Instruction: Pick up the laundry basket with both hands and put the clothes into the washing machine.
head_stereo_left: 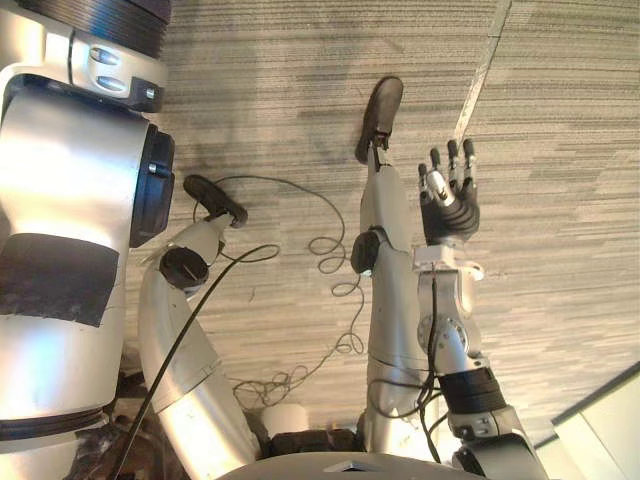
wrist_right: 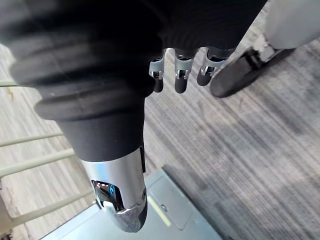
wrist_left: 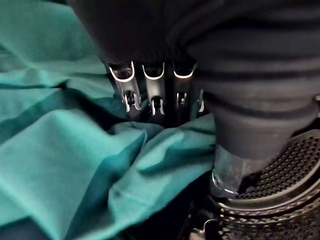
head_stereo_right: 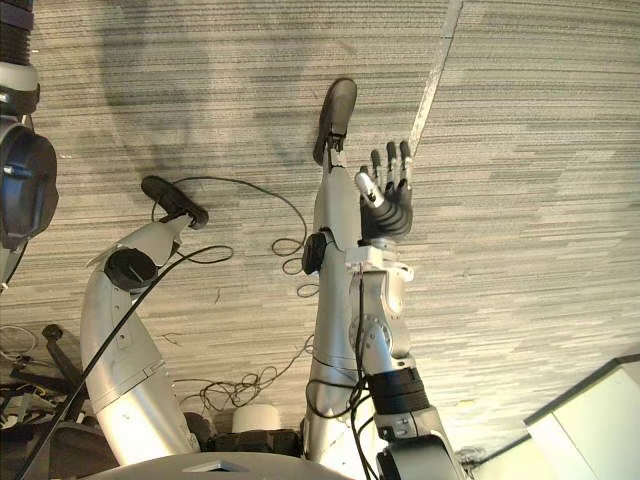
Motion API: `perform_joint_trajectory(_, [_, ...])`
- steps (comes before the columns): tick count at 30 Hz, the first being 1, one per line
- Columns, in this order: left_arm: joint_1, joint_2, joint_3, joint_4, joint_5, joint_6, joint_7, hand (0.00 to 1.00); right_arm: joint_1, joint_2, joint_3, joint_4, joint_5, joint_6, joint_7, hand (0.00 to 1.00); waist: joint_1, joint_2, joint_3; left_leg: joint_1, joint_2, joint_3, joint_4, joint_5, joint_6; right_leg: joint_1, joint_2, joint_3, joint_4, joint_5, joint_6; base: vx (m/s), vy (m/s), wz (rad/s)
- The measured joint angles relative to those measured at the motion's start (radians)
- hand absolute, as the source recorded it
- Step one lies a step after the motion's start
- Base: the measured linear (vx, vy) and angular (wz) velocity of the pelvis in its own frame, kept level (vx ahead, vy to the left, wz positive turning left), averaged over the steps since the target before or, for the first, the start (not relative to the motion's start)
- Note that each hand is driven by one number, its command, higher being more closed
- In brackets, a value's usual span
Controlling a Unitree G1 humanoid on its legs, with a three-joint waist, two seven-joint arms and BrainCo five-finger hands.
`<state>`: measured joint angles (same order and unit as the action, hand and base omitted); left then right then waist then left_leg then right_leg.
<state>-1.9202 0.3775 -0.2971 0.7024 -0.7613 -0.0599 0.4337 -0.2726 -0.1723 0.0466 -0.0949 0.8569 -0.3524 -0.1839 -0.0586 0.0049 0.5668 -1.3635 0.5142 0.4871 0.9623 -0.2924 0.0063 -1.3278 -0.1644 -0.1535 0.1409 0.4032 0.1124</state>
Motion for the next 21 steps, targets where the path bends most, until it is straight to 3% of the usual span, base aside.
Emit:
perform_joint_trajectory(4, [0.002,-0.003,0.033,0.011,0.148,0.020,-0.031,0.00,0.004,-0.003,-0.032,0.001,0.004,0.000,0.009,0.00,0.000,0.000,0.000,0.005,-0.005,-0.031,0.013,0.000,0.000,0.005,-0.002,-0.002,0.031,0.000,0.000,-0.09,-0.031,-0.05])
perform_joint_trajectory(8, [0.026,-0.023,0.041,0.024,0.300,0.083,-0.046,0.00,0.017,0.001,-0.038,0.002,0.004,0.003,0.034,0.00,0.005,0.000,0.000,0.007,-0.014,-0.057,0.009,-0.001,-0.002,0.023,-0.007,-0.019,0.040,-0.004,0.003,-0.10,-0.034,0.16])
perform_joint_trajectory(11, [0.026,-0.033,0.035,0.021,0.446,0.134,-0.025,0.00,0.043,-0.001,-0.038,0.019,0.019,0.007,0.054,0.00,0.006,0.000,0.000,0.023,-0.019,-0.051,-0.001,-0.003,-0.010,0.043,-0.013,-0.019,0.015,-0.027,0.024,-0.13,-0.046,0.09])
perform_joint_trajectory(12, [0.023,-0.022,0.032,0.012,0.524,0.152,-0.018,0.00,0.043,-0.002,-0.036,0.024,0.038,0.008,0.068,0.00,0.005,0.001,0.000,0.036,-0.020,-0.044,-0.025,0.003,-0.007,0.050,-0.014,-0.030,0.001,-0.076,0.044,-0.10,-0.057,-0.20])
perform_joint_trajectory(13, [0.019,-0.008,0.024,0.012,0.658,0.186,-0.017,0.00,0.042,-0.001,-0.024,0.024,0.061,0.008,0.083,0.00,0.003,0.001,0.000,0.042,-0.006,-0.041,-0.045,0.016,-0.005,0.041,-0.011,-0.043,0.034,-0.115,0.025,-0.10,-0.063,-0.22])
perform_joint_trajectory(14, [0.021,-0.003,0.015,0.013,0.715,0.201,-0.017,0.00,0.047,0.003,-0.018,0.024,0.068,0.008,0.093,0.00,-0.004,0.000,-0.001,0.043,-0.004,-0.044,-0.041,0.018,-0.008,0.039,-0.009,-0.048,0.050,-0.115,0.019,-0.08,-0.064,-0.03])
perform_joint_trajectory(15, [0.026,-0.002,0.006,0.014,0.790,0.221,-0.020,0.00,0.067,0.004,-0.017,0.016,0.082,0.006,0.110,0.00,-0.007,0.000,-0.001,0.045,-0.007,-0.052,-0.033,0.021,-0.026,0.046,-0.007,-0.051,0.043,-0.057,0.015,-0.06,-0.053,0.00])
perform_joint_trajectory(17, [0.029,0.029,0.007,0.017,0.927,0.244,-0.034,0.00,0.060,-0.002,-0.009,0.010,0.090,0.005,0.120,0.00,0.001,0.000,-0.001,0.048,0.008,-0.051,-0.044,0.027,-0.040,0.055,0.012,-0.062,0.003,-0.057,0.018,-0.05,-0.064,-0.30])
perform_joint_trajectory(19, [0.056,0.042,0.022,0.019,1.000,0.256,-0.048,0.00,0.058,0.003,0.000,0.004,0.091,0.002,0.117,0.00,-0.008,0.001,0.000,0.048,0.031,-0.059,-0.032,0.023,-0.045,0.053,0.021,-0.073,0.017,-0.036,-0.005,-0.04,-0.042,-0.36])
perform_joint_trajectory(21, [0.096,0.008,0.062,0.019,1.003,0.256,-0.039,0.00,0.054,0.002,0.000,-0.002,0.091,-0.005,0.114,0.00,0.001,0.001,0.000,0.052,0.035,-0.089,-0.027,0.024,-0.048,0.054,0.028,-0.078,0.055,-0.042,-0.039,-0.04,-0.021,-0.11])
